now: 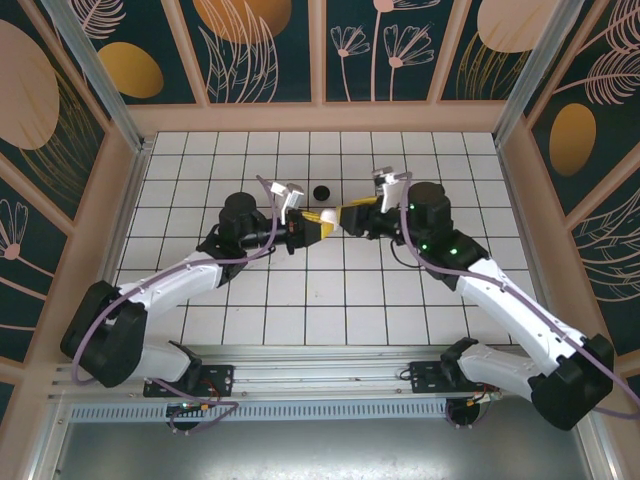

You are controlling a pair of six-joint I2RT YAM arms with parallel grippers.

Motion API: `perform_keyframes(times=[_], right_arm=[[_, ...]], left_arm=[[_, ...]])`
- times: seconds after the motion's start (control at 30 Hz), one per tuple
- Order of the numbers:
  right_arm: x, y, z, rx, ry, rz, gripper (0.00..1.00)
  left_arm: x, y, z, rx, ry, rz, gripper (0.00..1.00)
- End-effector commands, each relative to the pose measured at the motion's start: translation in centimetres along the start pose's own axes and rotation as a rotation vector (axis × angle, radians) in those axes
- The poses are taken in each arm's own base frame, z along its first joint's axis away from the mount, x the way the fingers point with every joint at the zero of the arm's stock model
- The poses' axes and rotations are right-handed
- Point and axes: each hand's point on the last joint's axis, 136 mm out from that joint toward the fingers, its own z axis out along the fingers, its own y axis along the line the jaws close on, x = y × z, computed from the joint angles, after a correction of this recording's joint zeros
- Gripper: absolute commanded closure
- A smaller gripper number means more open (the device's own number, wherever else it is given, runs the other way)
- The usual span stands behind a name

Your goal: Insert wireless bluetooth earbuds into charging case

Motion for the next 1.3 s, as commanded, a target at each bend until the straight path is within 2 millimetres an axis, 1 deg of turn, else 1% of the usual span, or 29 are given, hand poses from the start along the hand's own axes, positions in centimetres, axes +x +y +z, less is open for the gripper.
perform_keyframes(times=[0.0, 0.03, 0.13, 0.2, 0.27, 0.33, 0.37, 0.47, 0.57, 0.6, 0.63, 0.67, 0.77, 0.87, 0.97, 1.03, 1.07, 1.1, 1.13, 1.17, 1.2, 1.27], right_arm=[[-1.6, -1.7, -1.9, 0.096, -0.081, 0.038, 0.4], [-1.4, -2.3, -2.0, 0.12, -0.083, 0.053, 0.4], [0.1, -3.8, -1.9, 0.18, -0.051, 0.106, 0.4], [0.7, -5.7, -2.1, 0.237, -0.042, 0.153, 0.4], [2.0, -7.0, -2.1, 0.277, -0.022, 0.202, 0.4], [3.0, -8.2, -2.2, 0.312, -0.009, 0.245, 0.4], [3.5, -8.8, -2.2, 0.328, -0.006, 0.267, 0.4], [5.3, -10.6, -2.4, 0.377, 0.015, 0.333, 0.4], [7.4, -12.3, -2.2, 0.417, 0.052, 0.385, 0.4], [7.9, -12.7, -2.1, 0.423, 0.064, 0.397, 0.41], [8.8, -13.1, -1.9, 0.43, 0.086, 0.41, 0.41], [9.5, -13.4, -1.7, 0.432, 0.106, 0.422, 0.41], [11.3, -14.0, -0.9, 0.43, 0.165, 0.454, 0.43], [12.4, -14.2, -0.2, 0.419, 0.2, 0.479, 0.44], [12.7, -14.4, 0.2, 0.414, 0.209, 0.491, 0.44], [12.7, -14.3, 0.3, 0.411, 0.213, 0.491, 0.44], [12.7, -14.4, 0.4, 0.412, 0.216, 0.491, 0.44], [12.7, -14.4, 0.4, 0.413, 0.216, 0.489, 0.44], [12.6, -14.4, 0.4, 0.415, 0.216, 0.487, 0.44], [12.6, -14.4, 0.4, 0.416, 0.217, 0.485, 0.44], [12.6, -14.4, 0.3, 0.42, 0.217, 0.483, 0.44], [12.5, -14.5, 0.1, 0.427, 0.215, 0.478, 0.44]], left_arm=[[2.4, 2.8, 0.1, -0.094, 0.055, -0.027, 1.0], [3.0, 3.5, 0.2, -0.114, 0.068, -0.039, 1.0], [5.2, 5.3, 0.3, -0.166, 0.115, -0.094, 1.0], [6.8, 6.7, 0.5, -0.207, 0.165, -0.146, 1.0], [9.1, 8.1, 0.7, -0.253, 0.229, -0.205, 1.0], [11.3, 9.0, 0.8, -0.287, 0.28, -0.241, 1.0], [12.5, 9.2, 0.8, -0.299, 0.308, -0.255, 1.0], [15.7, 9.0, 1.4, -0.311, 0.395, -0.281, 1.0], [18.0, 9.0, 1.5, -0.334, 0.453, -0.307, 1.0], [18.3, 8.8, 1.6, -0.333, 0.46, -0.313, 1.0], [19.6, 9.0, 1.5, -0.343, 0.488, -0.336, 1.0], [20.2, 8.9, 1.5, -0.344, 0.501, -0.345, 1.0], [21.5, 8.7, 1.3, -0.361, 0.53, -0.36, 1.0], [22.4, 8.6, 0.9, -0.38, 0.552, -0.369, 1.0], [22.7, 8.7, 0.5, -0.401, 0.566, -0.37, 0.98], [22.6, 8.9, 0.3, -0.42, 0.57, -0.363, 0.95], [22.3, 9.0, 0.3, -0.432, 0.57, -0.353, 0.92], [22.1, 9.1, 0.2, -0.441, 0.571, -0.346, 0.87], [22.1, 9.2, 0.1, -0.455, 0.576, -0.336, 0.76], [22.0, 9.4, 0.0, -0.469, 0.583, -0.33, 0.71], [21.0, 9.1, 0.0, -0.467, 0.564, -0.309, 0.67], [20.3, 9.0, 0.0, -0.478, 0.561, -0.289, 0.62]])
